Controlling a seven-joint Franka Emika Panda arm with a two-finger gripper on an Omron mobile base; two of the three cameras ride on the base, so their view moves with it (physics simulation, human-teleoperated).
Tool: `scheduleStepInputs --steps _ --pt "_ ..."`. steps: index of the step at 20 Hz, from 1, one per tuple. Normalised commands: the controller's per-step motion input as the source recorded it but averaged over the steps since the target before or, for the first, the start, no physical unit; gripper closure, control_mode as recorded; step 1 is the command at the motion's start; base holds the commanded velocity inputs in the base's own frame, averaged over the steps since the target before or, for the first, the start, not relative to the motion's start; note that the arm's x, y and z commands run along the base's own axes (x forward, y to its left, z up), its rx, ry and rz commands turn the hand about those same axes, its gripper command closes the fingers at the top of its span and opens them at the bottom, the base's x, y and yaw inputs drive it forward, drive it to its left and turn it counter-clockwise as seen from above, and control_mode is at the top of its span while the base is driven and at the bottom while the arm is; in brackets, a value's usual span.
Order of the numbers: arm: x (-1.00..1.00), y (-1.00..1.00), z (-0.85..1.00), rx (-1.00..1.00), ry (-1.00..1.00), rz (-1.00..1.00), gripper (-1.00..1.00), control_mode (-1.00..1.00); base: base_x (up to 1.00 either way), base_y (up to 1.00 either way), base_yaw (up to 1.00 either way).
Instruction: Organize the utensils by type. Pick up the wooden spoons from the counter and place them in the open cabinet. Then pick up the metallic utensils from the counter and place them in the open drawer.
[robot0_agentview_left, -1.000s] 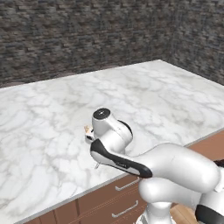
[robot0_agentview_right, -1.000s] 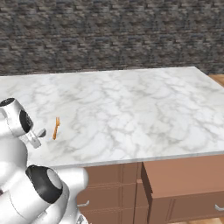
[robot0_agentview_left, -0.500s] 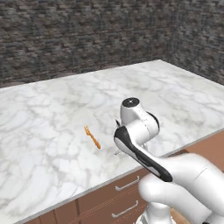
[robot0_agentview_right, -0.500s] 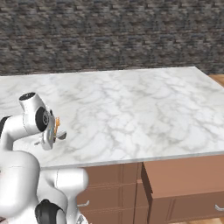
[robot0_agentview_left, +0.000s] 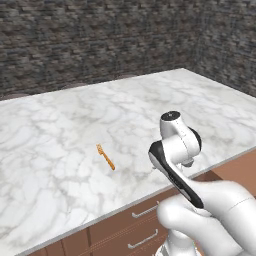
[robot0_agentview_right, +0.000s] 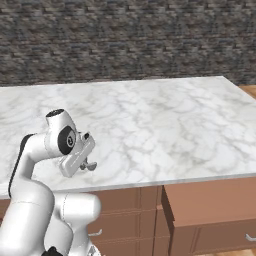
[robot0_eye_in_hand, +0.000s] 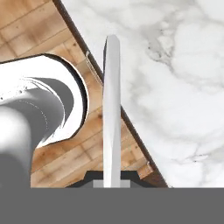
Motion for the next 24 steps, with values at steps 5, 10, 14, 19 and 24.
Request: scheduleStepInputs --steps 5,10,14,19,24 --pt "-0.07 -0.37 0.00 0.00 -0.08 -0.39 1.00 -1.00 0.00 0.00 0.00" --pt "-0.18 -0.06 0.00 0.00 -0.16 -0.21 1.00 -1.00 0.00 0.00 0.00" --pt "-0.23 -0.01 0.00 0.00 -0.18 -0.20 1.00 -1.00 0.00 0.00 0.00" --pt "-0.19 0.00 0.00 0.00 -0.15 -0.21 1.00 -1.00 0.00 0.00 0.00" --pt "-0.04 0.00 0.00 0.00 -0.03 -0.05 1.00 1.00 -0.15 0.00 -0.23"
